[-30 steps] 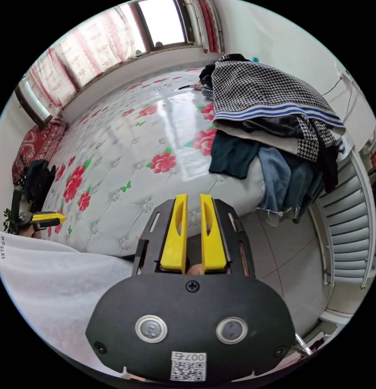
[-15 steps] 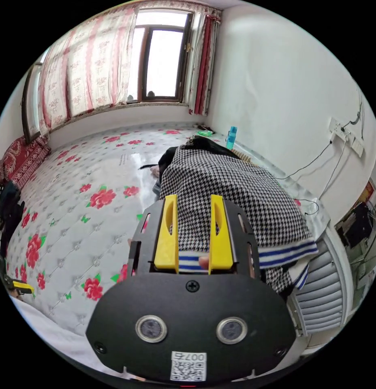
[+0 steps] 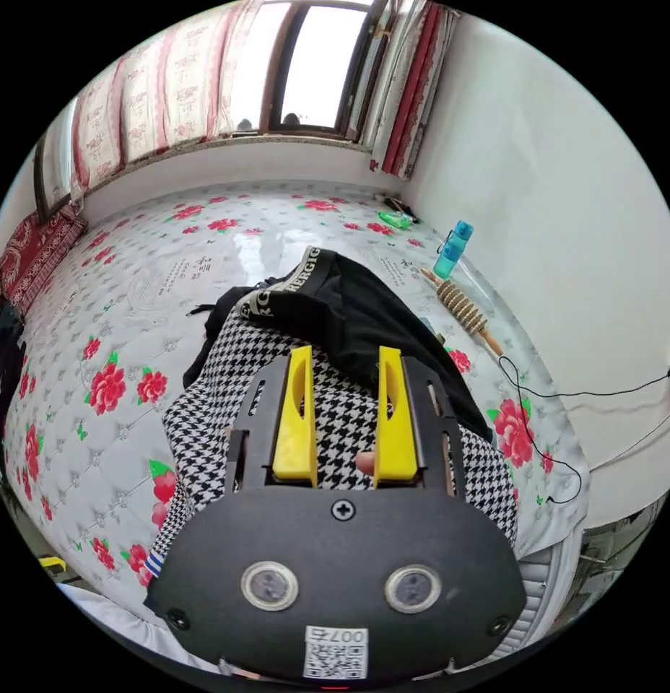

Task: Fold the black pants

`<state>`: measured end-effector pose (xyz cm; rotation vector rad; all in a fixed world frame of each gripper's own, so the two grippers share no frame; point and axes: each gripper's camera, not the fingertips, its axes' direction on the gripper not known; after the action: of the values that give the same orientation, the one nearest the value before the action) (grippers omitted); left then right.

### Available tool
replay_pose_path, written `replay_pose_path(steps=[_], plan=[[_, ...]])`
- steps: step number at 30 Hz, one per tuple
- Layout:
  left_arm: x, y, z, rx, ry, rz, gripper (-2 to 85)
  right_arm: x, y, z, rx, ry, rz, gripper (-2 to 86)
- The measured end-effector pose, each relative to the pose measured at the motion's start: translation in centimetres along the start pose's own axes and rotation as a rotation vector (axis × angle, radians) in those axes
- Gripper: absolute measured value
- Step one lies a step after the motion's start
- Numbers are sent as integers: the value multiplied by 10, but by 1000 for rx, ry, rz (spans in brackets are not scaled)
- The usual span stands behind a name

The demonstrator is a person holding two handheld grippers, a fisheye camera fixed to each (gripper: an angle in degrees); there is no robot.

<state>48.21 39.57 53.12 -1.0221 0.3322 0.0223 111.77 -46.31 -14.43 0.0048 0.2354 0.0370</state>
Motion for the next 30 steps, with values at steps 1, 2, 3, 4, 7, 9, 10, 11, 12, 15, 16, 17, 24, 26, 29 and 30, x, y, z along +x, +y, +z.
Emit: replay_pose_path(steps=[1, 2, 3, 4, 7, 9, 10, 11, 12, 15, 16, 17, 24, 26, 29, 30], plan=[[6, 2, 0, -7, -17, -1, -10, 8, -6, 11, -73, -37, 20, 74], [11, 3, -1, -8, -21, -3, -10, 12, -7, 12, -84, -57, 29, 66], [13, 4, -2, -7, -19, -4, -10, 21, -7, 5, -65, -91, 47, 51], [17, 5, -2, -2, -9, -2, -10, 26, -5, 0, -46, -99, 68, 44], [22, 7, -6, 1, -5, 21, -10, 65, 21, -63, 184, -275, 200, 13], [24, 9, -11, 13, -14, 43, -10, 75, 34, -94, 244, -371, 227, 6], [23, 11, -17, 31, -10, 58, -10, 72, 44, -116, 277, -411, 212, 3], [23, 14, -24, 58, 4, 71, -9, 68, 49, -128, 295, -425, 194, 2], [22, 16, -27, 75, 14, 78, -9, 56, 59, -155, 333, -453, 143, 0], [17, 27, -51, 178, 92, 102, -7, 17, 89, -241, 533, -674, -11, -2], [13, 34, -63, 232, 118, 109, -6, 6, 94, -258, 559, -697, -38, -2], [10, 41, -75, 284, 139, 120, -2, -21, 103, -290, 595, -747, -119, -2], [-8, 103, -150, 560, 142, 213, 103, -271, 208, -411, 460, -1242, -691, -2], [-21, 132, -180, 669, 117, 209, 148, -349, 254, -424, 346, -1378, -828, -2], [-46, 172, -207, 784, 57, 164, 174, -464, 338, -433, 129, -1542, -1023, -2], [-52, 181, -211, 805, 46, 147, 175, -498, 369, -434, 38, -1604, -1078, -2]])
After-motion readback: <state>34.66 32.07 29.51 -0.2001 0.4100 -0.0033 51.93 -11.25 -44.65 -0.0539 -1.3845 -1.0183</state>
